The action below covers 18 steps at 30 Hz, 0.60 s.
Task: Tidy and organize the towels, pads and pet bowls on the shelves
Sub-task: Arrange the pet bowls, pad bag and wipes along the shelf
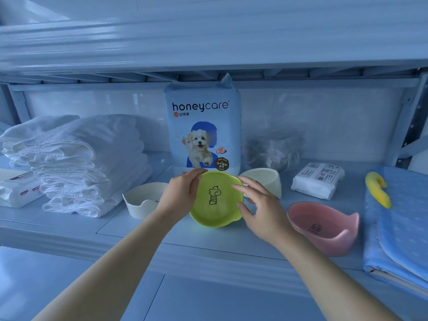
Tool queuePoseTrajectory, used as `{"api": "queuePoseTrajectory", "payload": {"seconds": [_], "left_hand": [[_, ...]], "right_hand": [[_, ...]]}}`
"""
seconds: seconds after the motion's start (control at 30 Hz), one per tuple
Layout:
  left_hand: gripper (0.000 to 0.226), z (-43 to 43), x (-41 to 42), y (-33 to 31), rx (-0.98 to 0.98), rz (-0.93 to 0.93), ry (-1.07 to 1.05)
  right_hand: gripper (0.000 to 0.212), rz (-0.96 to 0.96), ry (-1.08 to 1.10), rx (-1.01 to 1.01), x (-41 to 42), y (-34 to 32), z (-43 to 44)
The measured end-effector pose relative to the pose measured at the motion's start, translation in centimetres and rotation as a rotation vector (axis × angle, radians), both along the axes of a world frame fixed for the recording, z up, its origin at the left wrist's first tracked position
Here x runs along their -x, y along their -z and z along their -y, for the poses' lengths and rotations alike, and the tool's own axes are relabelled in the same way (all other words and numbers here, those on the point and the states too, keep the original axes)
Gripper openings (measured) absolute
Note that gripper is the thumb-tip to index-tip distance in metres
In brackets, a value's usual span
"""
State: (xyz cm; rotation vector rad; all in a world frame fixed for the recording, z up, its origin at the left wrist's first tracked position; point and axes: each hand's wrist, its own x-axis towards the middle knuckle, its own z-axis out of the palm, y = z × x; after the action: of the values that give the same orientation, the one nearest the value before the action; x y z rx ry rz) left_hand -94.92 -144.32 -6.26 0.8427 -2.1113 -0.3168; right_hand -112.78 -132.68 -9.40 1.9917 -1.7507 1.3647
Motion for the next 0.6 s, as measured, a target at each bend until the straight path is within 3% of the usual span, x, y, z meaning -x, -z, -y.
{"api": "queuePoseTrajectory", "payload": {"seconds": [0.3, 0.43, 0.6], "left_hand": [[0.031, 2.8, 1.8, -0.6, -0.121, 0.25, -0.052], [0.031, 3.2, 2.3, -0.1, -0.136, 0.237, -0.052], [0.034, 2.8, 2.7, 1.2, -0.218, 0.11, 0.063]], "right_hand": [[0.032, -0.039, 0.027, -0.136, -0.5, 0.7, -0.5], [0.026, -0.147, 0.047, -0.254, 0.1, 1.0, -0.7], [0.025, -0.062, 0.087, -0.289, 0.0, 1.0, -0.2]]}}
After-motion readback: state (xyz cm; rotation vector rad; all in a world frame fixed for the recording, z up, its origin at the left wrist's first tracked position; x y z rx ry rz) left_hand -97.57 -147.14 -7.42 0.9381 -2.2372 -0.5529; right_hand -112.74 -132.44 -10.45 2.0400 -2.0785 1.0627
